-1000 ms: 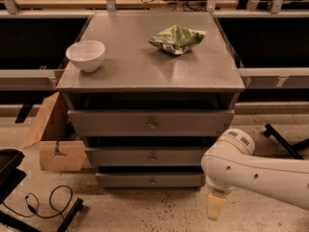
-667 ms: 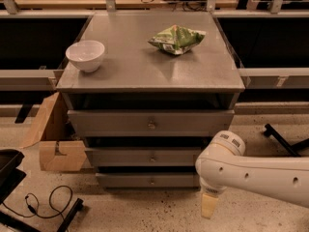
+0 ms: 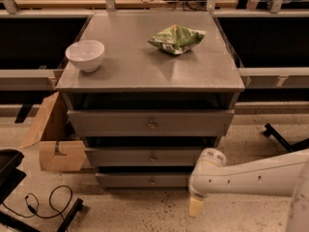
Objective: Open bottom drawer
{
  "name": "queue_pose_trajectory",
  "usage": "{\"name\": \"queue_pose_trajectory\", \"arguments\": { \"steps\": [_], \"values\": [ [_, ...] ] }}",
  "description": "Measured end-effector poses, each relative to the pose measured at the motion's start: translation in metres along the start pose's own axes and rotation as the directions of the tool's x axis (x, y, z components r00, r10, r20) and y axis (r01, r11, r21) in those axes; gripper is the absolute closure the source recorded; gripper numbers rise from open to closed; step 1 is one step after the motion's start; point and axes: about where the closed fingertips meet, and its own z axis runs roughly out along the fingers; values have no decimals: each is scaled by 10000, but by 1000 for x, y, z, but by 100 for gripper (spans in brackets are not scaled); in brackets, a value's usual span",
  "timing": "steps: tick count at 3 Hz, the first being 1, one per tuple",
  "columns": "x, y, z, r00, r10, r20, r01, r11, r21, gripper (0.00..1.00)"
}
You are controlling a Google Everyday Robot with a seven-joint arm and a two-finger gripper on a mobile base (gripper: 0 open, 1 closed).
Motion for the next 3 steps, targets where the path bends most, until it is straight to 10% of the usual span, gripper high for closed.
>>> {"name": "queue_pose_trajectory", "arguments": {
  "steps": [3],
  "values": [
    [-31,-24,150,9926,-1083,550,1119,9914,-684,0]
  ]
}}
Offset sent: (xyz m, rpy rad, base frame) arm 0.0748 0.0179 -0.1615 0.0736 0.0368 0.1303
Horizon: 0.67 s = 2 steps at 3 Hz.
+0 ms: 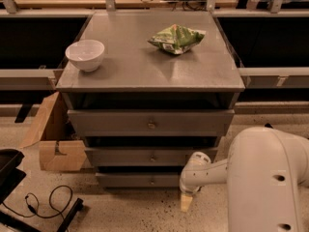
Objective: Open bottom drawer
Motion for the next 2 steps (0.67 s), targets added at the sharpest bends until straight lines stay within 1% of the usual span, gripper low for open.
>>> {"name": "queue_pose_trajectory", "arguments": {
  "steps": [1,2],
  "values": [
    [-9,-10,30,9987,-514,7,514,9975,-493,0],
    [-9,-10,30,9987,-504,4,504,9975,-499,0]
  ]
}}
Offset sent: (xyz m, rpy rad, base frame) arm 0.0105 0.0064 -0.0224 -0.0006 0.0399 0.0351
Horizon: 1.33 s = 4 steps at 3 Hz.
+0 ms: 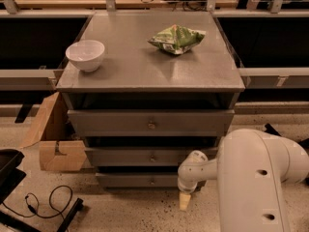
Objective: Open bottom drawer
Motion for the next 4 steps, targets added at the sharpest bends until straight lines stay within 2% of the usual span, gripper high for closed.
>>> {"name": "queue_pose_trajectory", "arguments": {
  "steps": [1,2,3,4],
  "values": [
    [2,-9,22,9997,-157,-202,158,9999,43,0],
    [9,-26,45,9994,-260,-249,267,9992,308,0],
    [15,-42,55,9985,-341,-431,361,9982,486,0],
    [18,-49,65,9976,-405,-554,425,9985,349,13]
  ]
}}
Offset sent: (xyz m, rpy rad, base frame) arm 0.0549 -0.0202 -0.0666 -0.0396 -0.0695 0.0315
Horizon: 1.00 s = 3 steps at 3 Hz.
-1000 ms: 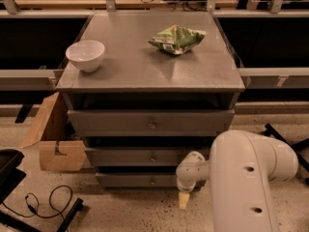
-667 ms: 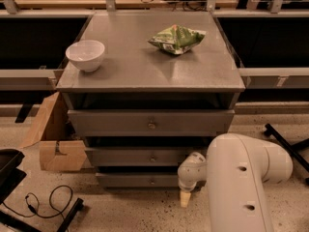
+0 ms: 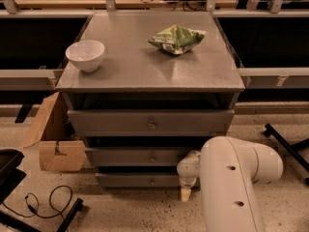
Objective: Open bottom drawer
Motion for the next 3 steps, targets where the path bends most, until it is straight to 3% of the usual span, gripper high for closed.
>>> {"name": "queue_pose_trajectory", "arguments": {
  "steps": [1,3],
  "values": [
    [5,8,18,9998,196,32,-194,9985,-521,44],
    [5,6,12,9998,196,32,-195,9985,-520,90]
  ]
}}
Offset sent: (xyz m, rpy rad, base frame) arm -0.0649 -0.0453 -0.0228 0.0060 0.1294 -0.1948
